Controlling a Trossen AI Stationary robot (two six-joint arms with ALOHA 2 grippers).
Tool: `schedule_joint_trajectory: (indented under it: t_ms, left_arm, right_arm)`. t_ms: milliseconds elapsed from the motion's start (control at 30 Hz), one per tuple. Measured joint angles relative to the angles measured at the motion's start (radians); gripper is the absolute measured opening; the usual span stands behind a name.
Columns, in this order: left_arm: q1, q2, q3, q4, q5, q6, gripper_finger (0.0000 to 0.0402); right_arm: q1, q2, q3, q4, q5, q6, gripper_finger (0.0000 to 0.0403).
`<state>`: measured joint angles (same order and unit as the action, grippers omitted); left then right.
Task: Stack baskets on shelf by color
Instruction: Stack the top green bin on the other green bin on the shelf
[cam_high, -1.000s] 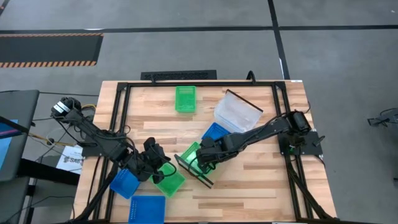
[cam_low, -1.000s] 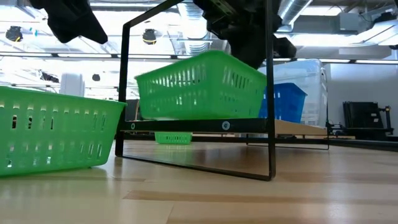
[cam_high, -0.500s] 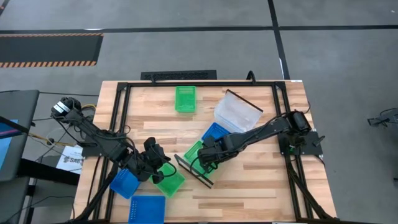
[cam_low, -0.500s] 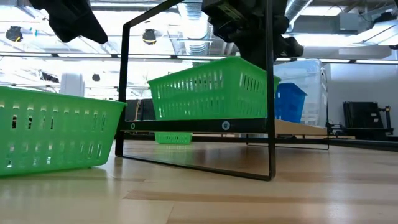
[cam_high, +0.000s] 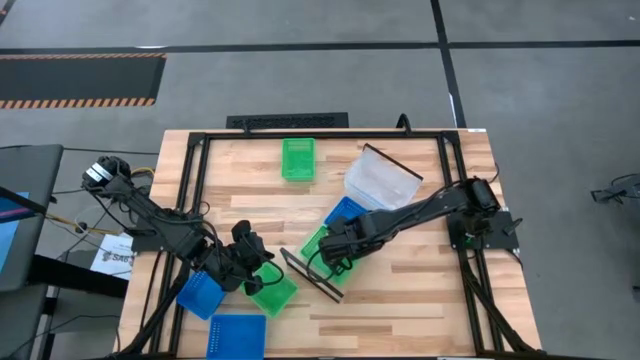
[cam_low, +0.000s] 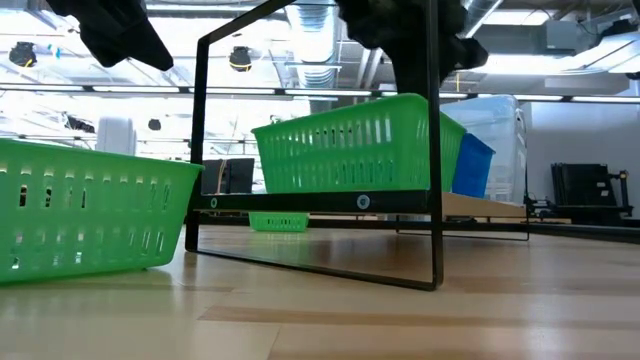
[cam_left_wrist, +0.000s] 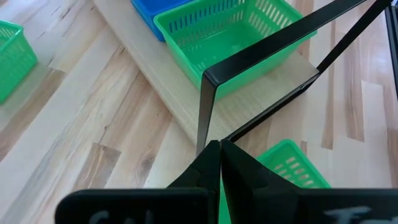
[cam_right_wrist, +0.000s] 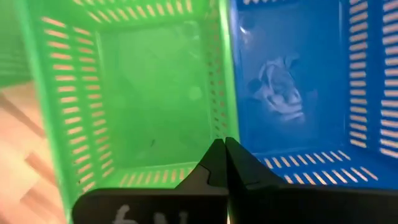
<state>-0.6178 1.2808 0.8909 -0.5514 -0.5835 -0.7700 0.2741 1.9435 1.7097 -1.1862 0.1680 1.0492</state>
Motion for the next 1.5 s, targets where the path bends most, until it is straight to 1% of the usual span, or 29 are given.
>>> schedule_joint_trajectory:
  t_ms: [133, 200, 300, 367, 467, 667, 767, 833, 867, 900, 967, 1067, 1133, 1200, 1300, 1333, 1400, 1467, 1500]
  left_arm:
    - [0.008, -0.011, -0.001, -0.001, 0.011, 0.002, 0.0]
    - [0.023, -0.035, -0.001, -0.001, 0.028, 0.004, 0.0]
    - [0.054, -0.092, -0.001, -0.039, 0.017, -0.001, 0.0003]
    - [0.082, -0.143, -0.001, -0.071, -0.004, -0.009, 0.0015]
    - [0.133, -0.223, -0.001, -0.117, -0.018, -0.001, 0.0046]
    - [0.235, -0.341, -0.001, -0.193, -0.031, 0.015, 0.0131]
    - [0.268, -0.371, -0.001, -0.235, -0.046, 0.03, 0.0162]
    - [0.288, -0.381, -0.001, -0.254, -0.045, 0.05, 0.0176]
    - [0.295, -0.383, -0.001, -0.265, -0.041, 0.061, 0.0181]
    - [0.301, -0.384, -0.001, -0.271, -0.037, 0.073, 0.0185]
    - [0.314, -0.383, -0.001, -0.28, -0.025, 0.099, 0.0189]
    - [0.327, -0.379, -0.001, -0.284, -0.016, 0.131, 0.019]
    - [0.339, -0.375, -0.001, -0.29, -0.009, 0.134, 0.019]
    - [0.349, -0.374, -0.001, -0.29, 0.0, 0.117, 0.019]
    - [0.361, -0.375, -0.001, -0.312, 0.003, 0.092, 0.019]
    - [0.361, -0.373, -0.001, -0.308, 0.002, 0.072, 0.019]
    - [0.371, -0.374, 0.001, -0.308, -0.003, 0.032, 0.019]
    - [0.372, -0.368, -0.001, -0.308, 0.003, -0.009, 0.019]
    - [0.375, -0.367, 0.001, -0.305, 0.0, -0.023, 0.019]
  right_arm:
    - [-0.003, 0.0, 0.066, 0.01, 0.001, -0.063, 0.0005]
    - [-0.014, 0.0, 0.12, 0.007, 0.022, -0.107, 0.001]
    - [-0.06, 0.0, 0.208, 0.008, 0.085, -0.146, 0.0026]
    - [-0.108, 0.0, 0.249, 0.014, 0.104, -0.195, 0.0045]
    - [-0.19, 0.0, 0.269, 0.059, 0.105, -0.298, 0.008]
    - [-0.337, 0.011, 0.269, 0.22, 0.086, -0.483, 0.0149]
    - [-0.394, 0.043, 0.267, 0.313, 0.056, -0.602, 0.017]
    - [-0.422, 0.073, 0.268, 0.386, 0.032, -0.671, 0.0178]
    - [-0.435, 0.079, 0.267, 0.387, 0.012, -0.698, 0.018]
    - [-0.449, 0.085, 0.264, 0.378, -0.008, -0.721, 0.0181]
    - [-0.462, 0.121, 0.273, 0.441, -0.026, -0.764, 0.0183]
    - [-0.487, 0.147, 0.263, 0.409, -0.044, -0.864, 0.0183]
    - [-0.492, 0.174, 0.27, 0.494, -0.044, -0.937, 0.0185]
    - [-0.501, 0.194, 0.27, 0.458, -0.045, -0.997, 0.019]
    - [-0.51, 0.236, 0.295, 0.472, -0.062, -1.068, 0.0199]
    - [-0.513, 0.249, 0.297, 0.456, -0.062, -1.096, 0.0203]
    - [-0.525, 0.272, 0.315, 0.497, -0.067, -1.132, 0.021]
    - [-0.534, 0.293, 0.33, 0.45, -0.073, -1.163, 0.0218]
    - [-0.539, 0.305, 0.341, 0.461, -0.076, -1.176, 0.0221]
